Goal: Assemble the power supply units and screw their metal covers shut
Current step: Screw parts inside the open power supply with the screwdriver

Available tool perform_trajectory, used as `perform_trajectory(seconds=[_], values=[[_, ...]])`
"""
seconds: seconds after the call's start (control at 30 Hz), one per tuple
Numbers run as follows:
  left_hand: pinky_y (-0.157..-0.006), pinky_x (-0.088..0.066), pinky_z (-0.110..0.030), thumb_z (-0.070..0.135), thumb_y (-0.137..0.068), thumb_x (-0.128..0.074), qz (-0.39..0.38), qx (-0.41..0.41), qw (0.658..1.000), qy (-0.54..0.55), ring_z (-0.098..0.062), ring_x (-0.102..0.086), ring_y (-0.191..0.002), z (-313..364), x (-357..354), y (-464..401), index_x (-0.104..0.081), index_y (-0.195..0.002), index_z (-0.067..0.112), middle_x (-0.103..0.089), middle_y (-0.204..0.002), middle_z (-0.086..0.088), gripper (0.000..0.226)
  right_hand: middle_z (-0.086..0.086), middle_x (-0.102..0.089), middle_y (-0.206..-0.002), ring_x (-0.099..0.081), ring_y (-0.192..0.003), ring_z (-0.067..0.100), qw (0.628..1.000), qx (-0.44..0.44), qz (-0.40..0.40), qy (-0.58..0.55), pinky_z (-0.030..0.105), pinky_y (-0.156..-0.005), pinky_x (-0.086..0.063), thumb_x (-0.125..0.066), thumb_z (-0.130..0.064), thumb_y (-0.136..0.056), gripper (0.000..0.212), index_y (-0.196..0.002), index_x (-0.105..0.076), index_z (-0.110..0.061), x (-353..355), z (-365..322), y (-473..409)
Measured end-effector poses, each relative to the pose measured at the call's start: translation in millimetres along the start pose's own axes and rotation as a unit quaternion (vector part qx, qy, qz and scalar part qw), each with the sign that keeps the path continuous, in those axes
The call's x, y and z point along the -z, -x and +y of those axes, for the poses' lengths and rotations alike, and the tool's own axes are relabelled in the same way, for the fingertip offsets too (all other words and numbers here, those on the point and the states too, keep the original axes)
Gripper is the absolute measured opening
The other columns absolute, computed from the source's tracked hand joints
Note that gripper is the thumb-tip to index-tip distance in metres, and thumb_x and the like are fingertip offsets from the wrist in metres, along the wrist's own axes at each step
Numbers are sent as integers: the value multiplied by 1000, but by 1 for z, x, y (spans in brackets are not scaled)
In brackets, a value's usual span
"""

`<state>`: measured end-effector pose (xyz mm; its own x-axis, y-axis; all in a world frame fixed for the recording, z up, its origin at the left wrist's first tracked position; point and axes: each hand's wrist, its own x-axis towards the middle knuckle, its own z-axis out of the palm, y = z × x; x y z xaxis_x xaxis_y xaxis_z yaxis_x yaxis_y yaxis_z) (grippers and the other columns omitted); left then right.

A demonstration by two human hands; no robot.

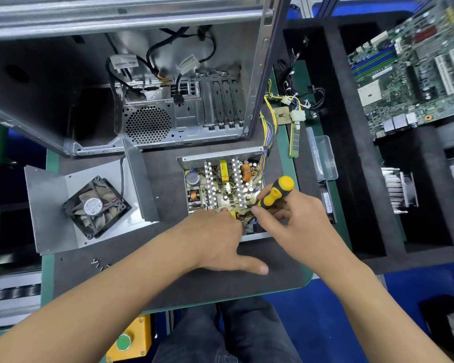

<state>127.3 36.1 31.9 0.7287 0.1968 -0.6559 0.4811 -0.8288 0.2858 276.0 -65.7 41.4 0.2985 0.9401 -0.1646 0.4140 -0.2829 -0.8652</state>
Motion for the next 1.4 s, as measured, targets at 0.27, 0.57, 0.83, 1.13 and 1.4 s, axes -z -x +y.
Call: perform_trajectory(seconds=[0.27,0.57,0.83,1.13,1.4], values=[[-64,-46,-35,97,-67,-32,-3,3,1000,-6,-20,-52,-68,-1,-2,-1,-60,-84,15,-53,-76,0,89,-11,-64,-84,-66,-76,13,999,30,-22,29,28,-67,-56,-64,-40,-84,17,-94,-60,-26,2,-5,0],[-64,-43,-35,95,-71,-30,12,10,1000,-8,-20,-48,-67,1,-3,1,-59,-90,15,-45,-70,1,87,-7,-68,-80,-68,-75,14,996,23,-63,51,37,-73,-58,-72,-19,-85,15,-93,-62,-26,5,-7,2],[-64,-39,-36,94,-72,-31,35,9,999,3,-25,-54,-79,1,-5,3,-65,-103,16,-41,-70,2,90,-13,-69,-82,-69,-76,6,997,9,-29,71,29,-72,-56,-74,-15,-82,18,-94,-65,-25,5,-7,9],[-60,-38,-34,93,-70,-40,47,12,997,56,-23,-52,-77,-3,-8,2,-46,-74,24,-48,-76,4,69,-13,-68,-80,-69,-74,3,997,14,-25,78,18,-68,-53,-75,-12,-83,22,-92,-62,-28,3,-8,11],[-49,-28,-29,91,-69,-47,30,9,996,85,-19,-48,-74,-6,-7,1,-52,-85,25,-45,-72,8,68,-11,-67,-75,-64,-72,7,991,29,-54,118,23,-64,-49,-73,-18,-83,21,-96,-61,-30,5,-10,9]])
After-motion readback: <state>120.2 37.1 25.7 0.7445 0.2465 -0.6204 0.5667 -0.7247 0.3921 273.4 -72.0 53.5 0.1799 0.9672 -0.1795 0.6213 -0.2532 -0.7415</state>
